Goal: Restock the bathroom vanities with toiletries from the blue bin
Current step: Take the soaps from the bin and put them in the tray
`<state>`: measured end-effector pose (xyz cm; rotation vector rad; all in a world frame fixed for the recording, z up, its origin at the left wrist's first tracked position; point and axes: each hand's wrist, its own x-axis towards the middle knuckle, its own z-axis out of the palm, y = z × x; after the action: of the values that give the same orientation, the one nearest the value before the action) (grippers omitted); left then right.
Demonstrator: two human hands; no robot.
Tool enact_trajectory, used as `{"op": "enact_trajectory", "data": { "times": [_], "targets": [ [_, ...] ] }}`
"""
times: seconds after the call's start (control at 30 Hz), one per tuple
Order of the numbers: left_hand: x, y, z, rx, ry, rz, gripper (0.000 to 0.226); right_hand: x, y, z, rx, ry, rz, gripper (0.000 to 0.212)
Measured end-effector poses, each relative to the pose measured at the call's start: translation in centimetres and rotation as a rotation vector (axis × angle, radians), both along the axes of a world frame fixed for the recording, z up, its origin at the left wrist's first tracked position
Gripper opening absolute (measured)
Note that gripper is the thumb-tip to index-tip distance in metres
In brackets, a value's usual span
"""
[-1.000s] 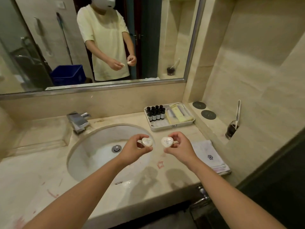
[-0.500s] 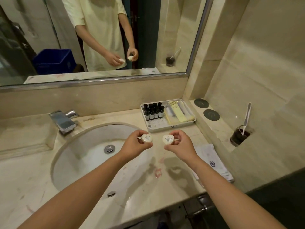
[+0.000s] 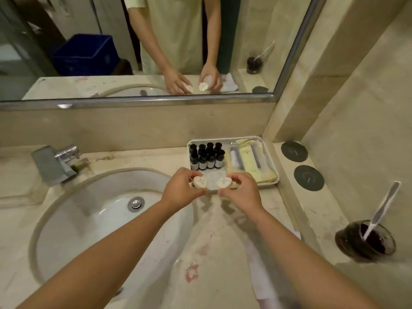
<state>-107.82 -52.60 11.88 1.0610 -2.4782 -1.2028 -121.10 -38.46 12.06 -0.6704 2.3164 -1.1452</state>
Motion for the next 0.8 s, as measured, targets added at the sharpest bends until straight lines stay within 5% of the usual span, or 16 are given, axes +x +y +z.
{"op": "enact_trajectory", "data": {
  "times": [0.3,0.8],
  "targets": [
    [-5.4,-1.4,-2.8,-0.450,-0.283,-0.021,0.057,-4.6,-4.0,-4.0,0.282,0.309,0.115,0.050],
    [-6.5,-1.9,-3.9,-0.547,-0.468,-0.044,0.032,-5.1,-5.7,-6.2,0.403,0.535,0.235,0.051]
  ]
}}
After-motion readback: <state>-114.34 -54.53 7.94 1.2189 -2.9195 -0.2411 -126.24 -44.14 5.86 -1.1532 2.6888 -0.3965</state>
